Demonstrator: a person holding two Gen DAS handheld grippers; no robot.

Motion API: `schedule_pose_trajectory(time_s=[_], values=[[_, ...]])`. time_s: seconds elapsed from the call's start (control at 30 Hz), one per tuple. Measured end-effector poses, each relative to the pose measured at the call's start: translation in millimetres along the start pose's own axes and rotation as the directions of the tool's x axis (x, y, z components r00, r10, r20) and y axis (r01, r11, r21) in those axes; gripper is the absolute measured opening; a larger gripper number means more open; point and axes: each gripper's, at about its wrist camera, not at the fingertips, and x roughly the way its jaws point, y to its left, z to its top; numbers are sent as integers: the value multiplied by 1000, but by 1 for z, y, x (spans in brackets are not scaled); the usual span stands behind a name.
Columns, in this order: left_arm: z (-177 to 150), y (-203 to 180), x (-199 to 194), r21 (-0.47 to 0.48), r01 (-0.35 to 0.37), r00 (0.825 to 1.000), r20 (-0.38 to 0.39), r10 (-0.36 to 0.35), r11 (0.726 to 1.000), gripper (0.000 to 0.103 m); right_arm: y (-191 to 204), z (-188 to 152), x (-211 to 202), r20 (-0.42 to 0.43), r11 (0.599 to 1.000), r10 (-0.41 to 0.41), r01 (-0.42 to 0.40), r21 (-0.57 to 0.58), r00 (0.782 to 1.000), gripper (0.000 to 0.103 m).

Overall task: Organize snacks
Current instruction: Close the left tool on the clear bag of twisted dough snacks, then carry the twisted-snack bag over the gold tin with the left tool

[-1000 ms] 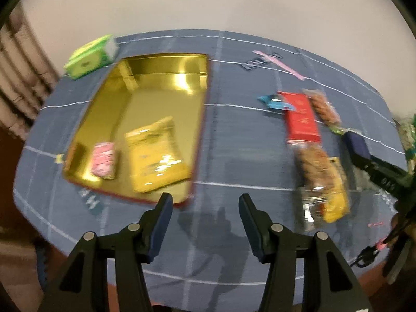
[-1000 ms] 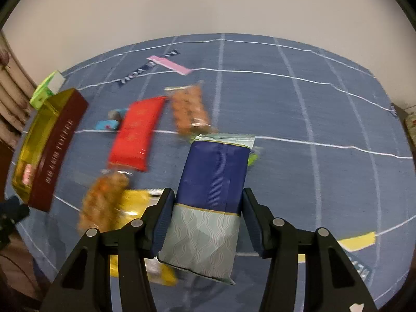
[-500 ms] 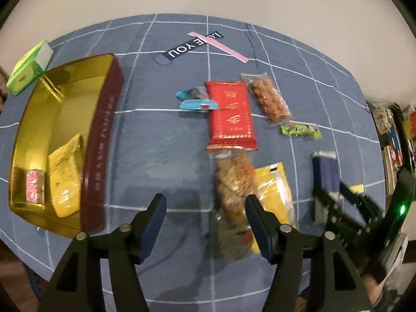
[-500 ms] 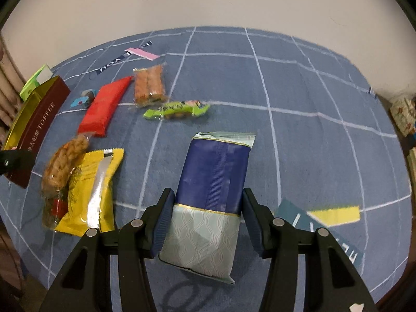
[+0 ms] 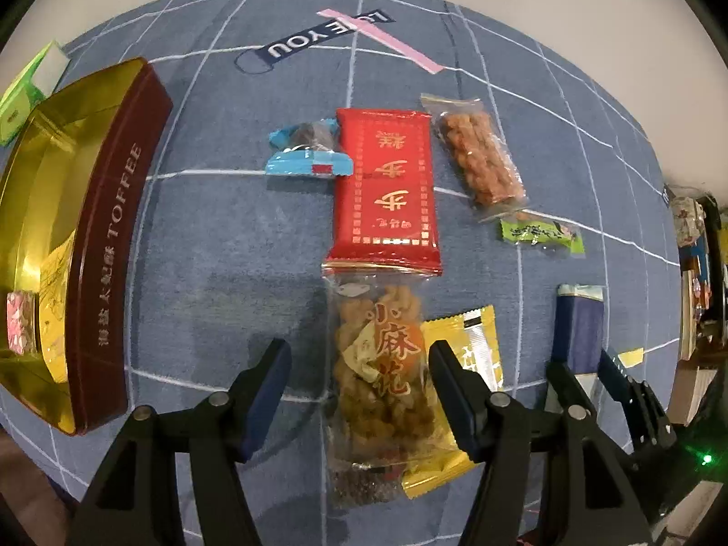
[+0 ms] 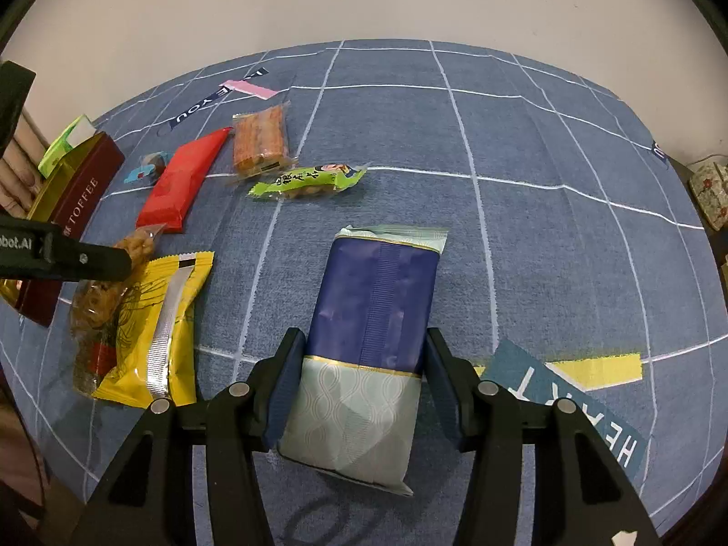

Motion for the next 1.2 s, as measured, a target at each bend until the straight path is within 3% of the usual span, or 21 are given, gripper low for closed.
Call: schedule_pose_trajectory(time_s=[0.03,0.1,0.63,1.0,1.2], values=[[0,-1,-1,6,-12,1000,11,12,1000,61,0,0,0,-1,1000,-1,1,-2,1000,49],[1,-1,-1,4,-2,1000,8,2,1000,40,1,0,0,-2,1000,-5,5,-3,1000,49],[-5,12,-20,58,-4,999,45,2,998,40,4,2,2,-15,1000,-23,22,-18,1000,50],[-16,35,-60,79,-15,994,113,6,997,40,9,0,4,-15,998,-54,53,-28,998,50],[-12,68,-85,54,-71,983,173,60,996,40,9,1,4,-20,998,-57,57,-22,998,50]])
